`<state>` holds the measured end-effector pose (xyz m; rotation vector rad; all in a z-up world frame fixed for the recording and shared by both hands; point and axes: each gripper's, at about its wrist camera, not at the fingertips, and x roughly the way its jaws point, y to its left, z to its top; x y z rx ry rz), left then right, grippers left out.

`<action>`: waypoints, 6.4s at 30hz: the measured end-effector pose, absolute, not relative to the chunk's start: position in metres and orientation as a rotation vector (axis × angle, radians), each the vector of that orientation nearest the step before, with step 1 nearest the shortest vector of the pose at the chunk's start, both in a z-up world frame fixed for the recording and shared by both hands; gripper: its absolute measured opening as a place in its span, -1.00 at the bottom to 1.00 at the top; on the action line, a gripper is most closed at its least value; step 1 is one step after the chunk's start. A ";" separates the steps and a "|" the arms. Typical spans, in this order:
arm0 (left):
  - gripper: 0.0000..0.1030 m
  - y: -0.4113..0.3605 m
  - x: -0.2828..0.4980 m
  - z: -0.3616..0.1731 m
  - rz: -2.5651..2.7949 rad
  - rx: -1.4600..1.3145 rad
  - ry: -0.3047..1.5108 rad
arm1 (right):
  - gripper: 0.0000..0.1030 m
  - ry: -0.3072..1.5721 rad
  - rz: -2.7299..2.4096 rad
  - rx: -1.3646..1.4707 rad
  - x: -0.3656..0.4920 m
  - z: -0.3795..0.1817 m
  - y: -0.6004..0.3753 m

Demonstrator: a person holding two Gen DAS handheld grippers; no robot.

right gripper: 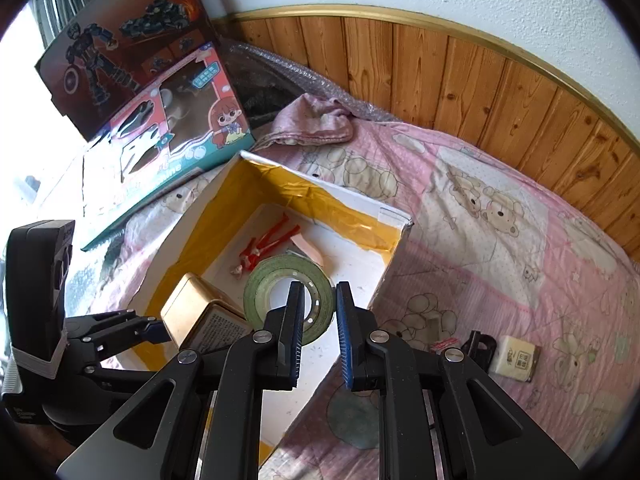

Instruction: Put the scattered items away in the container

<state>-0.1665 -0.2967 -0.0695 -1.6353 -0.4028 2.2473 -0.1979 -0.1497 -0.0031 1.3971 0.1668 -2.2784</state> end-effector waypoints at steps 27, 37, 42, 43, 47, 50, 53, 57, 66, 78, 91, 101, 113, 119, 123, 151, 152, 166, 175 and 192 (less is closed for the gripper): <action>0.04 -0.271 -0.214 -0.132 2.151 -1.828 -0.402 | -0.58 0.288 -2.266 1.451 -0.250 -0.048 -0.164; 0.05 -0.281 -0.208 -0.140 2.134 -1.874 -0.408 | -0.58 0.129 -2.289 1.484 -0.246 -0.048 -0.142; 0.05 -0.285 -0.202 -0.135 2.135 -1.871 -0.411 | -0.58 0.003 -2.278 1.521 -0.234 -0.049 -0.128; 0.05 -0.285 -0.200 -0.133 2.136 -1.868 -0.410 | -0.58 -0.012 -2.275 1.526 -0.231 -0.049 -0.126; 0.05 -0.284 -0.194 -0.125 2.136 -1.850 -0.409 | -0.58 -0.044 -2.256 1.539 -0.215 -0.049 -0.127; 0.05 -0.283 -0.187 -0.115 2.142 -1.825 -0.404 | -0.58 -0.055 -2.246 1.534 -0.200 -0.045 -0.131; 0.05 -0.285 -0.178 -0.105 2.148 -1.802 -0.403 | -0.58 -0.063 -2.241 1.523 -0.186 -0.039 -0.135; 0.05 -0.290 -0.164 -0.094 2.164 -1.774 -0.408 | -0.58 -0.070 -2.237 1.504 -0.167 -0.029 -0.141; 0.05 -0.301 -0.125 -0.071 2.191 -1.714 -0.433 | -0.58 -0.104 -2.233 1.478 -0.116 -0.015 -0.148; 0.05 -0.292 -0.070 -0.055 2.181 -1.655 -0.377 | -0.57 -0.222 -2.289 1.453 -0.050 0.002 -0.117; 0.05 -0.259 -0.029 -0.045 2.139 -1.612 -0.251 | -0.57 -0.415 -2.349 1.506 0.004 -0.009 -0.052; 0.14 -0.209 -0.020 -0.053 2.049 -1.633 -0.187 | -0.53 -0.591 -2.437 1.654 0.035 -0.050 0.036; 0.17 -0.123 -0.045 -0.073 1.968 -1.666 -0.106 | -0.43 -0.664 -2.521 1.795 0.039 -0.089 0.114; 0.17 -0.095 -0.082 -0.101 1.974 -1.728 -0.119 | -0.34 -0.587 -2.539 1.858 0.025 -0.113 0.134; 0.17 -0.083 -0.110 -0.120 1.969 -1.782 -0.168 | -0.27 -0.543 -2.534 1.903 0.015 -0.131 0.146; 0.16 -0.082 -0.219 -0.200 2.152 -1.903 -0.278 | -0.40 -0.234 -2.391 1.993 -0.010 -0.192 0.142; 0.14 -0.079 -0.221 -0.200 2.159 -1.899 -0.255 | -0.44 -0.248 -2.393 1.993 -0.009 -0.192 0.143; -0.48 -0.103 -0.218 -0.180 2.131 -1.874 -0.312 | -0.58 -0.577 -2.369 1.980 0.008 -0.183 0.168; -0.48 -0.116 -0.185 -0.160 2.121 -1.852 -0.310 | -0.58 -0.751 -2.341 1.958 0.010 -0.175 0.172; -0.49 -0.131 -0.111 -0.083 2.204 -1.502 -0.098 | -0.58 -0.712 -2.371 1.866 0.020 -0.152 0.137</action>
